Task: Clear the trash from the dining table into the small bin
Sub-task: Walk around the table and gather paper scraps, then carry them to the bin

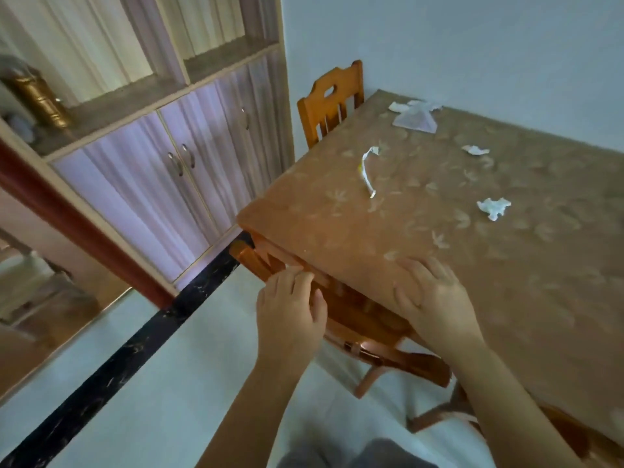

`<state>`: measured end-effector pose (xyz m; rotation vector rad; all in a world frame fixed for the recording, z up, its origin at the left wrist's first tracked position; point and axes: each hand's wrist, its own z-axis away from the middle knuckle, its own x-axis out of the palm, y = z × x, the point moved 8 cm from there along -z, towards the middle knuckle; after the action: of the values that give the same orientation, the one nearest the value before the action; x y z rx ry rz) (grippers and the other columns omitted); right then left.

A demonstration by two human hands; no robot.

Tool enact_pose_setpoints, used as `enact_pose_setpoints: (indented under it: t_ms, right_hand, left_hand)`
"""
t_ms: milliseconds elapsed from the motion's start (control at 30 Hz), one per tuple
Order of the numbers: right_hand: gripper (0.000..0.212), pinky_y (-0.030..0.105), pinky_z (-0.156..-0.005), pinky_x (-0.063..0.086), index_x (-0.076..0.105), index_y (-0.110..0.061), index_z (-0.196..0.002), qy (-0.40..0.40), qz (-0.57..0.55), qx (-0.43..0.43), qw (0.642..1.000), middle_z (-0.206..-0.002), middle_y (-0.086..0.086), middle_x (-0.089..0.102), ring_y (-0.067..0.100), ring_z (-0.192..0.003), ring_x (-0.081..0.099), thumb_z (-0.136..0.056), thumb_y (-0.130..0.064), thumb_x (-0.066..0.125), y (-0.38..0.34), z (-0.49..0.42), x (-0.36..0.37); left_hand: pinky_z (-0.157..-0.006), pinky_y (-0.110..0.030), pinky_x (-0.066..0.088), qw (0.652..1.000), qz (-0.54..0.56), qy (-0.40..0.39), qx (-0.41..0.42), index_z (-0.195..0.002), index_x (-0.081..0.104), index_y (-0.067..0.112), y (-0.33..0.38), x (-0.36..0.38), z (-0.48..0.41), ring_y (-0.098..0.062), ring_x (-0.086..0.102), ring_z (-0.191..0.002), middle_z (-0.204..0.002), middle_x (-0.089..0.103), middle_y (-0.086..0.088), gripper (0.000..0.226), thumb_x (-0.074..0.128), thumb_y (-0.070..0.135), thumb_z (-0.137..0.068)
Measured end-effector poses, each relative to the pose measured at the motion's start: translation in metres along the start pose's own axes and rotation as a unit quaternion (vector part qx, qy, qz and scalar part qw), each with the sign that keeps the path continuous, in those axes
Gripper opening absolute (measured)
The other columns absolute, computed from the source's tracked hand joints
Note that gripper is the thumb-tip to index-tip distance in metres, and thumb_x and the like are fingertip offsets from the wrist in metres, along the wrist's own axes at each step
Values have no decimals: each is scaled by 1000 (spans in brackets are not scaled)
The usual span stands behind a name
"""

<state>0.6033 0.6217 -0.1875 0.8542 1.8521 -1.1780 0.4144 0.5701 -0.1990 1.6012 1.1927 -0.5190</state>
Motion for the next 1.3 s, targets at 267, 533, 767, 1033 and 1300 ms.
enact_pose_setpoints:
  t_ms: [267, 533, 767, 1033, 1300]
  right_hand:
    - [31, 50, -78, 50, 61, -5, -107, 28, 32, 96, 994, -106, 17, 64, 39, -95, 58, -77, -10, 66, 63, -60, 7]
    - [34, 45, -80, 46, 60, -6, -111, 9, 38, 126, 991, -105, 16, 63, 38, -94, 57, -77, -11, 65, 135, -145, 34]
    - [35, 44, -87, 40, 55, -9, -118, -35, 26, 203, 978, -114, 13, 58, 34, -104, 51, -83, -16, 59, 204, -204, 76]
    - [33, 43, -87, 41, 55, -11, -117, -44, 23, 240, 970, -113, 12, 59, 33, -104, 51, -84, -18, 57, 248, -233, 120]
    - [33, 43, -85, 44, 56, -11, -115, -27, 23, 262, 964, -109, 11, 61, 31, -101, 53, -83, -20, 57, 274, -233, 133]
  left_hand:
    - [-77, -41, 48, 993, 21, -62, 94, -98, 64, 2, 22, 84, -105, -29, 59, -93, -100, 65, -15, 20, 65, 10, -79]
    - [-79, -43, 45, 993, 27, -105, 48, -103, 62, 2, 24, 185, -194, -34, 56, -94, -102, 62, -18, 26, 62, 12, -79]
    - [-84, -42, 41, 985, 36, -166, -37, -114, 58, 4, 11, 285, -242, -35, 52, -102, -109, 59, -18, 34, 59, 16, -83]
    - [-74, -43, 48, 983, 35, -177, -34, -99, 62, 15, 2, 358, -288, -26, 54, -87, -95, 57, -9, 19, 63, 22, -81]
    - [-76, -41, 44, 980, 71, -186, -24, -96, 66, 2, 6, 394, -301, -33, 55, -90, -99, 59, -19, 17, 61, 2, -80]
